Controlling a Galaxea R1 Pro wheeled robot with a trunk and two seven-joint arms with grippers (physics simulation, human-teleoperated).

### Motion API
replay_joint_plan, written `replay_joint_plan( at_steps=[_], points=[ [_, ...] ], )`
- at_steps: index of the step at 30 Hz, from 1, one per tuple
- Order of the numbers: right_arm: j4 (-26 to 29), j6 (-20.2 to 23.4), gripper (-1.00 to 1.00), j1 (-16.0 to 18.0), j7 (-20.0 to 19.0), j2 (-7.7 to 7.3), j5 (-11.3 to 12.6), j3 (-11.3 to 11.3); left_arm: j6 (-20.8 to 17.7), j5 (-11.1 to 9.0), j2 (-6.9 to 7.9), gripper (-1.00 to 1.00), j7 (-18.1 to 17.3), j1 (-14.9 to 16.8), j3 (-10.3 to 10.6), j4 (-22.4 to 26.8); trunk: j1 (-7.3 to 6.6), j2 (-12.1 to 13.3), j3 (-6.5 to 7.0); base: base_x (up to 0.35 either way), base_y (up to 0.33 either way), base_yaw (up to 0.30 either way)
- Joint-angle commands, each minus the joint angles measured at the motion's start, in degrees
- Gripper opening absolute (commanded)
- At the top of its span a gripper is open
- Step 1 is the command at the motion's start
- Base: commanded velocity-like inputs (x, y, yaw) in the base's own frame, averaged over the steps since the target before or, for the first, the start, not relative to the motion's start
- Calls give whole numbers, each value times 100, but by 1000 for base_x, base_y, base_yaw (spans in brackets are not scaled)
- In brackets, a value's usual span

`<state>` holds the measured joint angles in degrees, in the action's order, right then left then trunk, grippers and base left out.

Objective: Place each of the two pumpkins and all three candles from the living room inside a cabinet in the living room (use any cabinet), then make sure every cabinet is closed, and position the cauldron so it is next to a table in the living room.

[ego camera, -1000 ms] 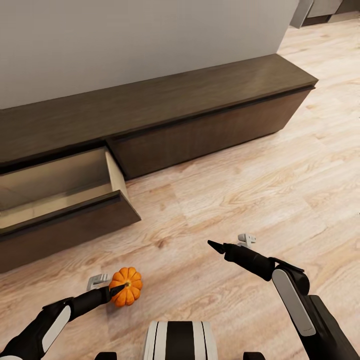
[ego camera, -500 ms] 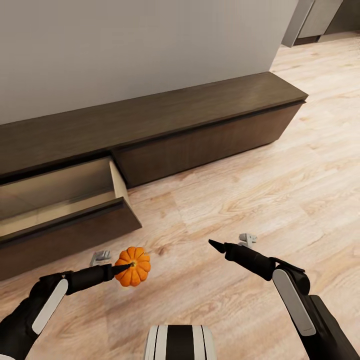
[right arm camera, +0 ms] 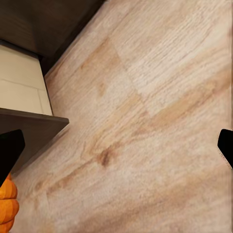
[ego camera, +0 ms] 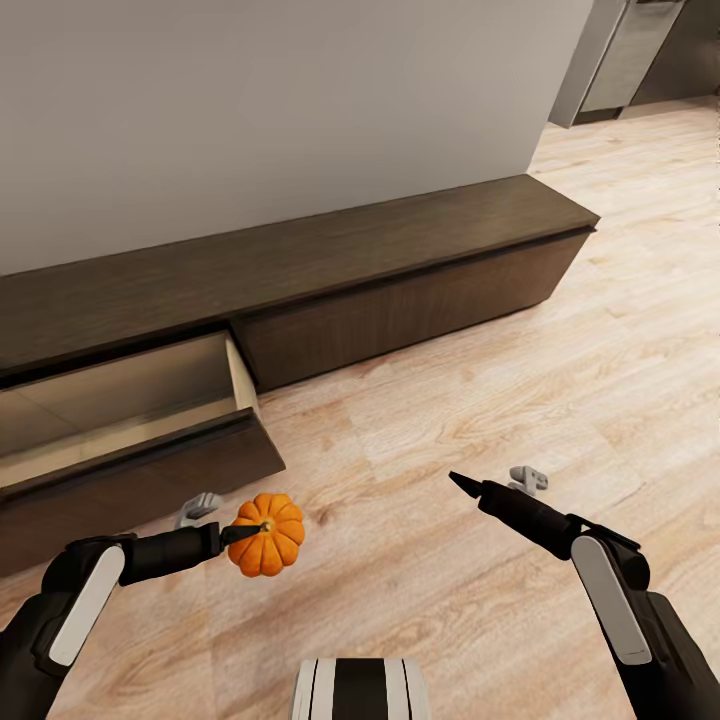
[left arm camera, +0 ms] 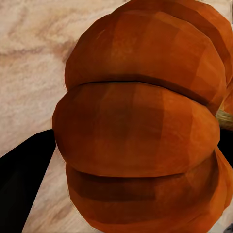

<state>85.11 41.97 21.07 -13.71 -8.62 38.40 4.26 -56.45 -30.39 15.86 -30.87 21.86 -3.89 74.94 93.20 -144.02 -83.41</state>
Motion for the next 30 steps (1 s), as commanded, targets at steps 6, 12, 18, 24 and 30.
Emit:
replay_joint_plan(
  at_steps=[6,12,18,24,30],
  points=[
    [4,21,100,3,32,6,9,19,-34,15,-26,-100,-33,2,-10,11,-16,7,130,0,0,0],
    [5,22,100,3,162,16,9,22,-33,-119,-28,-100,-32,0,-9,18,-32,15,263,0,0,0],
    [43,35,100,3,947,18,23,13,-33,-471,-8,-100,-25,-13,-19,21,-47,23,396,-26,0,0],
    [139,52,100,-14,2410,23,416,-15,-33,-477,-19,-100,-25,-34,-10,26,-62,31,529,-120,0,0],
    [210,64,100,-39,3523,57,620,-114,-33,-477,-22,-100,-25,-44,-3,38,-78,39,662,-9,0,0]
  ],
)
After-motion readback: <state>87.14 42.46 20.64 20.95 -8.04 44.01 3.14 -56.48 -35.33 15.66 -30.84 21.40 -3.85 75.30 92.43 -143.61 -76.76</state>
